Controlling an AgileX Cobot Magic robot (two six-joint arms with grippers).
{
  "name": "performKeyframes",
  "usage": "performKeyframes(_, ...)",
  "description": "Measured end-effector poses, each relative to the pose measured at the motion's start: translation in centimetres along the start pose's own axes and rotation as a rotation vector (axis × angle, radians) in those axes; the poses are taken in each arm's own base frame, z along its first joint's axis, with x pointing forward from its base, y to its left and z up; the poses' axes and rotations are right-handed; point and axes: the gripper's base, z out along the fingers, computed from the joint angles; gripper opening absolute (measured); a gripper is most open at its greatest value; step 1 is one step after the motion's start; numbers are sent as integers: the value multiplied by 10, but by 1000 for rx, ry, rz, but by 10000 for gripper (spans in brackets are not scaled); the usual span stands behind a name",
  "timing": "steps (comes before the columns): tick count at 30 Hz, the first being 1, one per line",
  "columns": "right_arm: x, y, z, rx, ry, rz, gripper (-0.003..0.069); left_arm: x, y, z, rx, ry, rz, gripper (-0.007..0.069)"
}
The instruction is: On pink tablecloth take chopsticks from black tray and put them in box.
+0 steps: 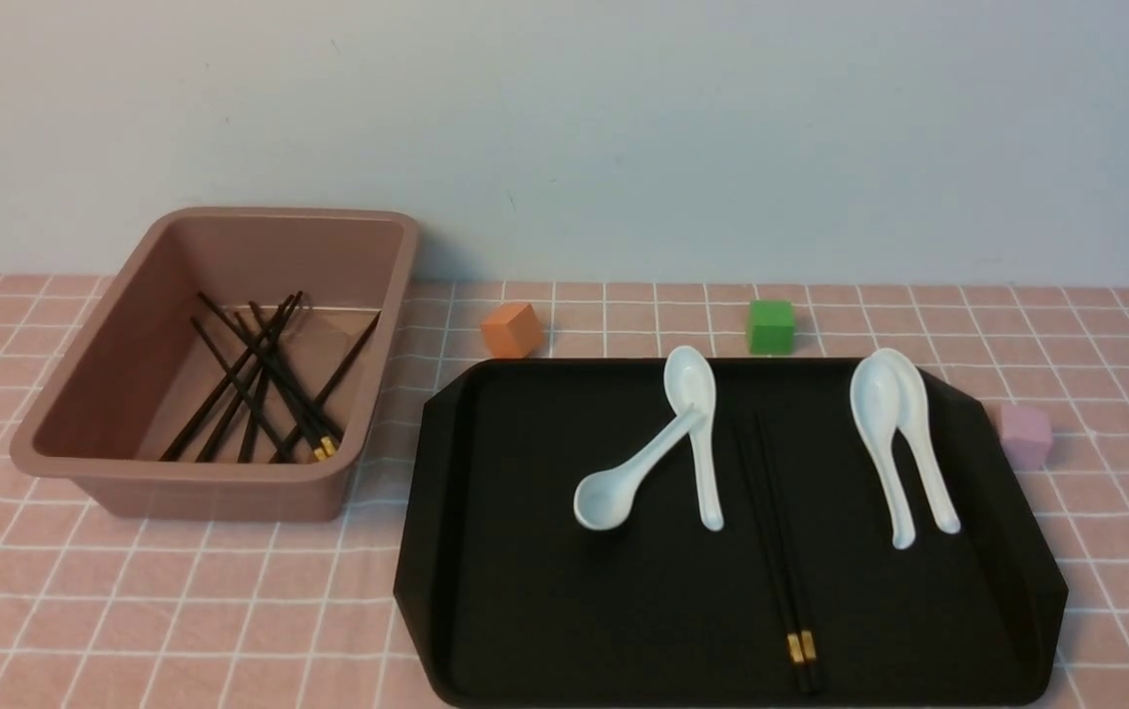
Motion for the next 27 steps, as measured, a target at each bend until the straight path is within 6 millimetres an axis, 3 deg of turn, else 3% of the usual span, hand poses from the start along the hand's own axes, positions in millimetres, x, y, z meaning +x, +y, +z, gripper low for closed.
performKeyframes(27,0,0,0,2,0,4,25,0,0,0,0,0,0,239)
